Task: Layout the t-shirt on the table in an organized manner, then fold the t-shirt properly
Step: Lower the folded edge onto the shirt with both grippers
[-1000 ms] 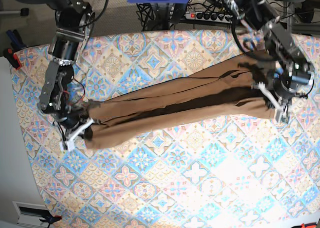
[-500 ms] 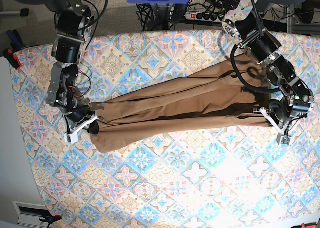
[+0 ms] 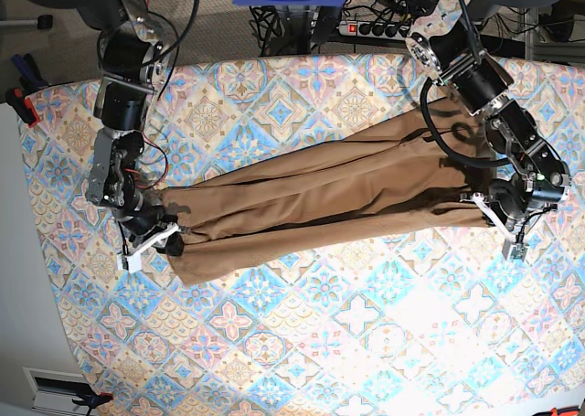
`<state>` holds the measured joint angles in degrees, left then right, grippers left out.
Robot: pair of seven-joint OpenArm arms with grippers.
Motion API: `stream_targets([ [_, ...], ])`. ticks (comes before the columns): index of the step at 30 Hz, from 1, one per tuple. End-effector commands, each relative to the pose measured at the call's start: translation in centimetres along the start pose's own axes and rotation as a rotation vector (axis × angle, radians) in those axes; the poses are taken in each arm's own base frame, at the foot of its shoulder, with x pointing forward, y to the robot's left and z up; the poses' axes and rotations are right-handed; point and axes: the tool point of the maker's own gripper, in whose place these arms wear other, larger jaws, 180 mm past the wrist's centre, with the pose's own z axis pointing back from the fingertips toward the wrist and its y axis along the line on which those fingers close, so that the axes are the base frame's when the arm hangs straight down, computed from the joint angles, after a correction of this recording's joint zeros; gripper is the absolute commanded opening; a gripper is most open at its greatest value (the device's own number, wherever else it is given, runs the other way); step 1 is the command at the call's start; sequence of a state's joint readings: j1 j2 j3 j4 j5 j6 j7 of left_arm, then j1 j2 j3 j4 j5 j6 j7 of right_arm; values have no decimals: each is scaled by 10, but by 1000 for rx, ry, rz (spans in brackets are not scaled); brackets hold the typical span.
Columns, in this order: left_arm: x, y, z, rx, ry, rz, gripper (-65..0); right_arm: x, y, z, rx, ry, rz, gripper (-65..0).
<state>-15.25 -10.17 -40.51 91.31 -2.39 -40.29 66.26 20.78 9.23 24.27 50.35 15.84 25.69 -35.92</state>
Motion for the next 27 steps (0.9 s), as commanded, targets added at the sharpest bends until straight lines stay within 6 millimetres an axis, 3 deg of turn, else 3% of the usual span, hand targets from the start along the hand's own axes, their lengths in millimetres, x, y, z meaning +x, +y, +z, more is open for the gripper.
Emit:
stream_targets([
  [1,19,9,8,27,-54,-5,-650,33,3,3,12,-82,18,-428],
  [3,18,8,7,25,-52,-4,-650,33,3,3,13,-82,21,-344],
  [5,18,8,7,25,-52,-4,-650,33,3,3,14,-82,22,-307],
  [16,11,7,6,21,-41,-4,-650,33,4,3,16,-82,24,-304],
  [24,10,6,5,19,-37,-4,-650,18,33,-10,71,-9,124,-305],
  [27,10,6,5,19,-37,-4,-650,26,38,-12,79,-18,139,-305],
])
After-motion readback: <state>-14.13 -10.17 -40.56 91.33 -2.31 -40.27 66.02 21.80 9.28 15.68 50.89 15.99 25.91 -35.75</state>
